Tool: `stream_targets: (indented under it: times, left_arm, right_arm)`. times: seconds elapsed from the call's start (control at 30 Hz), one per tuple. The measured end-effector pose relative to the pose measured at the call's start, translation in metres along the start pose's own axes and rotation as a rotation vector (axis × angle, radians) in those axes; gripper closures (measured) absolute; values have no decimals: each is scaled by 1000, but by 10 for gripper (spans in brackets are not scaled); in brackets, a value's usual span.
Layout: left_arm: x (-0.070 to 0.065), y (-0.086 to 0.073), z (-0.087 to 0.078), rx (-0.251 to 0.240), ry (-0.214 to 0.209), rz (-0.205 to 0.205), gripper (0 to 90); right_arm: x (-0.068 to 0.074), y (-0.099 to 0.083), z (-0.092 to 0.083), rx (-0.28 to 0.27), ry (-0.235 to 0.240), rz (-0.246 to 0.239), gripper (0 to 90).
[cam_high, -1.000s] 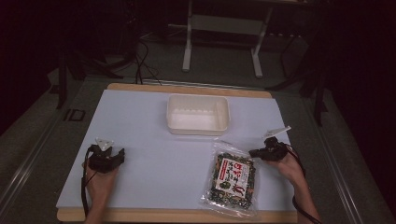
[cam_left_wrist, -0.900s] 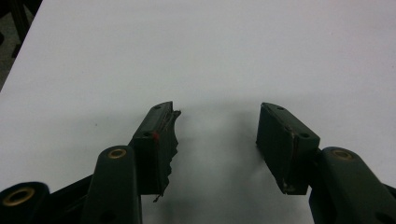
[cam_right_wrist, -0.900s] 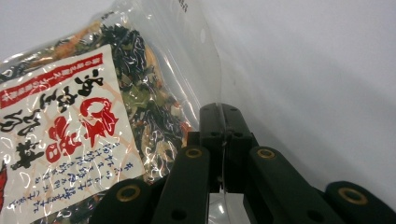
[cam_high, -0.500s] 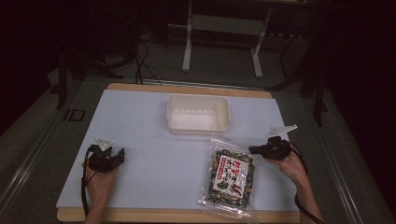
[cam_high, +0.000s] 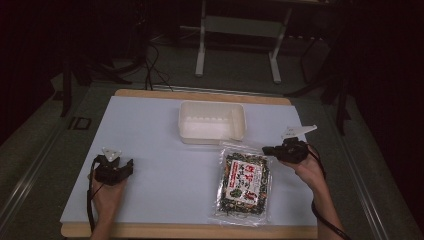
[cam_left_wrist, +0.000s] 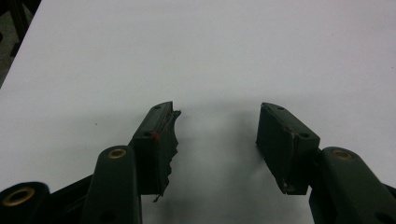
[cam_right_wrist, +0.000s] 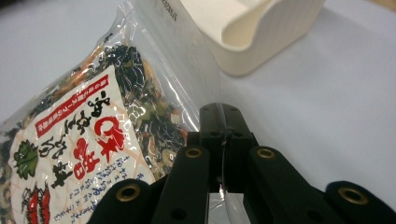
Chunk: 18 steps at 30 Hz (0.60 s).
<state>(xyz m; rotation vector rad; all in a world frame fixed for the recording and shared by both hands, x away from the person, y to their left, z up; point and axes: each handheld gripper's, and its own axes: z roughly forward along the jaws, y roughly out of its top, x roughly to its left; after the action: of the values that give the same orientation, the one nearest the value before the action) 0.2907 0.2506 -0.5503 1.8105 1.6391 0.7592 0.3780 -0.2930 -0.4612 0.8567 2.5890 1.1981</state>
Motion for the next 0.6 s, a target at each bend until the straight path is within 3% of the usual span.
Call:
stream_targets:
  times: [0.23, 0.6]
  left_arm:
    - [0, 0, 0, -1, 0, -3, 466]
    - [0, 0, 0, 0, -1, -3, 467]
  right_arm:
    - [4, 16, -2, -31, -27, -6, 893]
    - [13, 50, -3, -133, -29, 3, 894]
